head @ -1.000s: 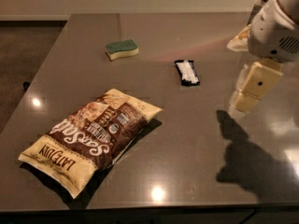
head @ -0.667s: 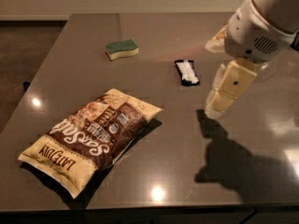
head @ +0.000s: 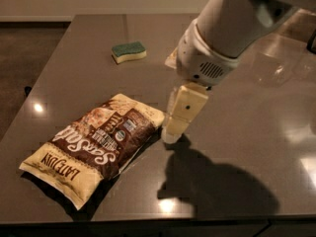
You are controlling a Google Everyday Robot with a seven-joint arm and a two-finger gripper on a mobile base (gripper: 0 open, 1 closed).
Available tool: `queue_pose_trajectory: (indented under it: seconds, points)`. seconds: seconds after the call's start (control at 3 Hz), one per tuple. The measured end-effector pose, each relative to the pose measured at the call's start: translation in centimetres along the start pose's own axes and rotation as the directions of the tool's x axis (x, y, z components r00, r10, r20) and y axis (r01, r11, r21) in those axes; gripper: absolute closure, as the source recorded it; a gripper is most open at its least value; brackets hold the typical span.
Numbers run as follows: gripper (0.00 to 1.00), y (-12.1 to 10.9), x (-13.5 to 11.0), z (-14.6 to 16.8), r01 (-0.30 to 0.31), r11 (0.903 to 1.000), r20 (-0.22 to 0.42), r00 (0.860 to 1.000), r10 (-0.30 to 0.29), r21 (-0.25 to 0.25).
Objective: Pick brown chip bag
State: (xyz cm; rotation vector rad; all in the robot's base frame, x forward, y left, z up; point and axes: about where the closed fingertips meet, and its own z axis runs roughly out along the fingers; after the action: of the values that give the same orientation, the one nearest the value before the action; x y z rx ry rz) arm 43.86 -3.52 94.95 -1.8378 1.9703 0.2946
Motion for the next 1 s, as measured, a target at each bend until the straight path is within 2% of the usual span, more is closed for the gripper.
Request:
queue_pose_trajectory:
  seconds: [0.33,0.67,1.0]
  points:
    - [0.0,1.0,-2.8,3.9,0.065,0.9959,-0.011,0.998,-0.066,-0.063]
    - [0.0,1.1,-4.6,6.9,0.101,0.988,-0.024,0.994,-0.104,-0.117]
    - [0.0,0.5,-4.9,9.3,0.098,0.9858,-0.05,0.993,-0.106,-0.136]
